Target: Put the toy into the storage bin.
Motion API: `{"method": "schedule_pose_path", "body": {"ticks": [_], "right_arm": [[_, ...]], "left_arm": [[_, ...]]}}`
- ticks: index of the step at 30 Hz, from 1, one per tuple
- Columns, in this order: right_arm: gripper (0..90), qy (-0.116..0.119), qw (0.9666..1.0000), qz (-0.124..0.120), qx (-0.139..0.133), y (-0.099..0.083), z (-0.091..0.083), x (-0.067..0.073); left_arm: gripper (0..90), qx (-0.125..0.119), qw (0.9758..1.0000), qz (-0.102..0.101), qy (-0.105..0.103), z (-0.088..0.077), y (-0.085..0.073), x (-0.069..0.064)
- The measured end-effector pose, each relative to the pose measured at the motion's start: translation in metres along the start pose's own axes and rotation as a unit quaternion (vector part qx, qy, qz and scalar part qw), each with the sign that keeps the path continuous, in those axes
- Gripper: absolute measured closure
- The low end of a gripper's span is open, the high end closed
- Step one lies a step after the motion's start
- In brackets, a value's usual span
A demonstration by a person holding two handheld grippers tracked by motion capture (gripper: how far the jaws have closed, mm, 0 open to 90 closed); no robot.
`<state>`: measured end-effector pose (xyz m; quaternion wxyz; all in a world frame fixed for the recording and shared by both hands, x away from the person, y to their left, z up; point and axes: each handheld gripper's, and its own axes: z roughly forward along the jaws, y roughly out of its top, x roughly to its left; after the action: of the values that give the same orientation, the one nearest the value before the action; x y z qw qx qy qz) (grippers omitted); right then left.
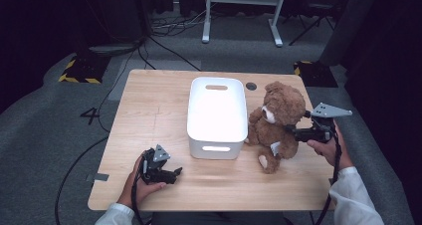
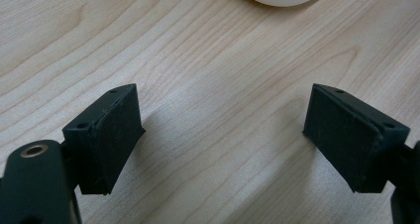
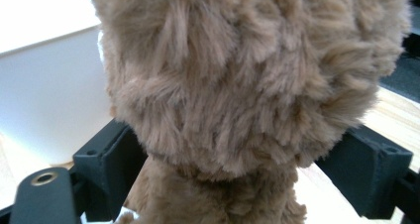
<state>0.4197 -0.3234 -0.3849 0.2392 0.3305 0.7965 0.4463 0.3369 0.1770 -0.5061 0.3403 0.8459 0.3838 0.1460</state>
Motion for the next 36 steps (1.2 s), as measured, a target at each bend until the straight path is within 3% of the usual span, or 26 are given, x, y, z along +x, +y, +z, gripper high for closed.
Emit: {"method": "schedule_pose_path", "body": {"ticks": [4, 8, 10, 15, 19, 23, 29, 36], "right_arm": [[15.0, -0.008, 0.9999, 0.007, -0.001, 0.004, 0.007, 0.000], [12.5, 0.001, 0.9999, 0.017, 0.004, 0.006, 0.018, 0.001], [12.8, 0.009, 0.9997, 0.019, 0.016, 0.006, 0.026, 0.003], [15.0, -0.001, 0.9987, 0.023, 0.046, 0.003, 0.044, 0.003], [29.6, -0.009, 0.9982, 0.048, 0.036, 0.004, 0.045, -0.005], [40.0, -0.009, 0.9976, 0.057, 0.039, 0.003, 0.047, -0.008], [57.5, -0.017, 0.9980, 0.039, 0.047, 0.004, 0.048, -0.002], [66.7, -0.018, 0.9989, 0.024, 0.035, 0.002, 0.045, 0.001]], "left_arm": [[15.0, 0.000, 1.0000, 0.000, 0.000, 0.000, 0.000, 0.000], [15.0, 0.000, 1.0000, 0.000, 0.000, 0.000, 0.000, 0.000], [15.0, 0.000, 1.0000, 0.000, 0.000, 0.000, 0.000, 0.000], [15.2, 0.000, 1.0000, 0.000, 0.000, 0.000, 0.000, 0.000], [15.2, 0.000, 1.0000, 0.001, -0.001, 0.000, 0.000, 0.000], [15.2, 0.000, 1.0000, 0.000, -0.001, 0.000, 0.000, 0.000], [15.2, 0.000, 1.0000, 0.000, -0.001, 0.000, 0.000, 0.000], [15.2, 0.000, 1.0000, 0.001, -0.001, 0.000, 0.000, 0.000]]}}
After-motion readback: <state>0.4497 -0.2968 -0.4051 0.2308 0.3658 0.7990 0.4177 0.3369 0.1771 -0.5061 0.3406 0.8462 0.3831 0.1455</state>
